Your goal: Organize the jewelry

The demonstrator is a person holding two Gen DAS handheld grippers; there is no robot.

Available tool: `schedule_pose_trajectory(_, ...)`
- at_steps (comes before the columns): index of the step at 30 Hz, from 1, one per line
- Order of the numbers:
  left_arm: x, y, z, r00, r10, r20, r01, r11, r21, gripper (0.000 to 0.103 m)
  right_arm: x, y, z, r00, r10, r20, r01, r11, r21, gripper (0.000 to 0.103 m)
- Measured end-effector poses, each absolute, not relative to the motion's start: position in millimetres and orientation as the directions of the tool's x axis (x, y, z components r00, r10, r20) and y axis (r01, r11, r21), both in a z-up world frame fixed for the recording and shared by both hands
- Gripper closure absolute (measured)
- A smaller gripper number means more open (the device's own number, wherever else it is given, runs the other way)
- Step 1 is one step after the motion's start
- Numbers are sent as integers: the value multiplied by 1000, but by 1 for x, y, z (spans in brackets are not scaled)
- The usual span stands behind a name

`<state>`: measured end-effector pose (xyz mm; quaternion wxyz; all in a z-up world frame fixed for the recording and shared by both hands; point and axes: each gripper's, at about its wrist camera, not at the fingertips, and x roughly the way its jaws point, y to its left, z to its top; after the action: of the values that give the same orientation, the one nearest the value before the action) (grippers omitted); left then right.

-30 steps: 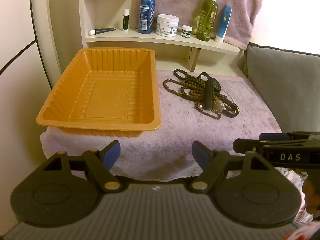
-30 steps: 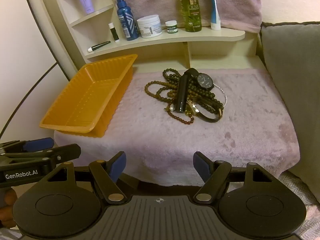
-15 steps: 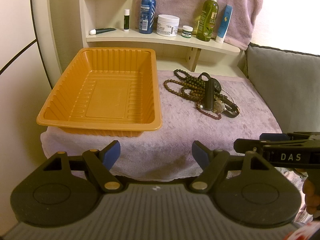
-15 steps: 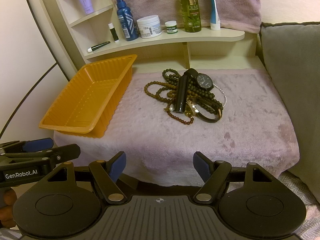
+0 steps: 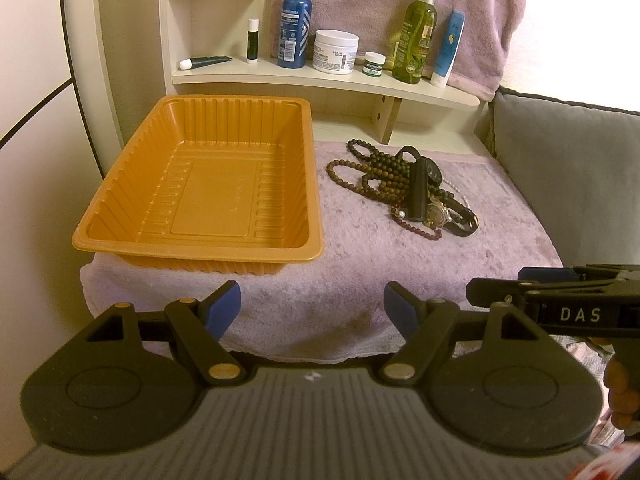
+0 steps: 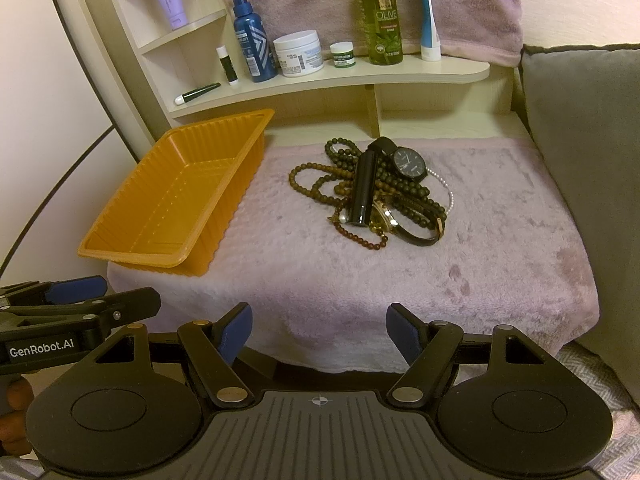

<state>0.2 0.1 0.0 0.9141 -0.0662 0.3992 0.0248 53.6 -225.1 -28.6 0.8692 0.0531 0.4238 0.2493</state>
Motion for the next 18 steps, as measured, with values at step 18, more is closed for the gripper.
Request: schedule_pose_trajectory(18, 0, 0, 0, 681, -8, -732, -99, 990, -103, 26, 54, -224, -27, 519, 478, -709, -390, 870, 301, 29)
